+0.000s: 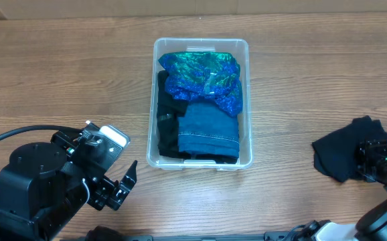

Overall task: Pack container
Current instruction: 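Grasp the last black garment at the right with the right gripper, then carry the black garment over the bin and lay it on the jeans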

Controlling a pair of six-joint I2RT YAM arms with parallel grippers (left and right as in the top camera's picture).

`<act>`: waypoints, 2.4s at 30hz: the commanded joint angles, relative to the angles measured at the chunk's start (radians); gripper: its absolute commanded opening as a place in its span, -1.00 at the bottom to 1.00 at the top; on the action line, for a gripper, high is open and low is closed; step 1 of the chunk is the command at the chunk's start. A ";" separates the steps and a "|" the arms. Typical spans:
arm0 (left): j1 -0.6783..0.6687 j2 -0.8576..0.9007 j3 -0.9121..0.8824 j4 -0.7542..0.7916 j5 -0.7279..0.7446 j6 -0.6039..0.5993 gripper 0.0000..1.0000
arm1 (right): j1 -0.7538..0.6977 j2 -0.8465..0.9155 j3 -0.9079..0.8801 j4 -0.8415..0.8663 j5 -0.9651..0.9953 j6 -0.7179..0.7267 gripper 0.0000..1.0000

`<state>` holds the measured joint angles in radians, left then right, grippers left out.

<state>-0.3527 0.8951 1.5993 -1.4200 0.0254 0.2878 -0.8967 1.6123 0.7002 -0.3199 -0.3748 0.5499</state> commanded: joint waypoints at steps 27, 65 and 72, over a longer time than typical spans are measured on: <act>0.006 0.000 0.000 0.002 -0.006 -0.014 1.00 | 0.471 -0.648 0.154 -0.003 -0.479 0.388 -0.92; 0.006 0.000 0.000 0.002 -0.006 -0.014 1.00 | 1.391 -0.049 0.565 -0.454 -0.412 -1.159 -0.93; 0.006 0.000 0.000 0.002 -0.006 -0.014 1.00 | 1.408 -0.005 0.565 -0.443 -0.273 -1.236 -0.93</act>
<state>-0.3527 0.8951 1.5993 -1.4204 0.0257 0.2878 0.5068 1.5776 1.2297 -0.7723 -0.6853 -0.6590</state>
